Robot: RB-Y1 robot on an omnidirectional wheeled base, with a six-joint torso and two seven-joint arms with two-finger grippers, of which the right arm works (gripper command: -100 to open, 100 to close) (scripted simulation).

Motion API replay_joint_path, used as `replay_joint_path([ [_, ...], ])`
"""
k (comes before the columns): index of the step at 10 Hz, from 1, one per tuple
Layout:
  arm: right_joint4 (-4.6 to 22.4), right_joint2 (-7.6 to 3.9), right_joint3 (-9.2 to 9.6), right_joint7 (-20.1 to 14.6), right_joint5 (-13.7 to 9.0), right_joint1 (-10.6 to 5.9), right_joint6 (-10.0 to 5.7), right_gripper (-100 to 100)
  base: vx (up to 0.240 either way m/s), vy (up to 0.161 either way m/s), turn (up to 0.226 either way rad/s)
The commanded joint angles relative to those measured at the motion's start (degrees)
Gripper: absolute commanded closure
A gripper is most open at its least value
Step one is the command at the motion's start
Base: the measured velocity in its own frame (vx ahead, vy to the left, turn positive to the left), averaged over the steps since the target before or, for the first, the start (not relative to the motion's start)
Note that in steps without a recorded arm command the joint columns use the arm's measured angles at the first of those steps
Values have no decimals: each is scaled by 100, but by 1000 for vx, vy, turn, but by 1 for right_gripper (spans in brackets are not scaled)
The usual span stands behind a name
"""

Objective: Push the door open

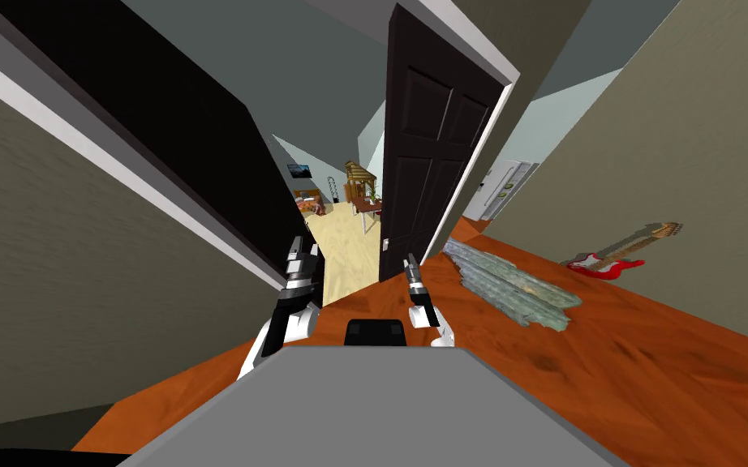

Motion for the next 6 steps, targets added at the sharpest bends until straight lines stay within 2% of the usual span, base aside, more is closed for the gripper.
replay_joint_path([
  [1, 245, -31, 31, -17, -36, -83, -34, -100, 45, -32, 87],
  [6, 1193, -73, 192, -27, -154, -407, -215, -100, 74, -70, 138],
])
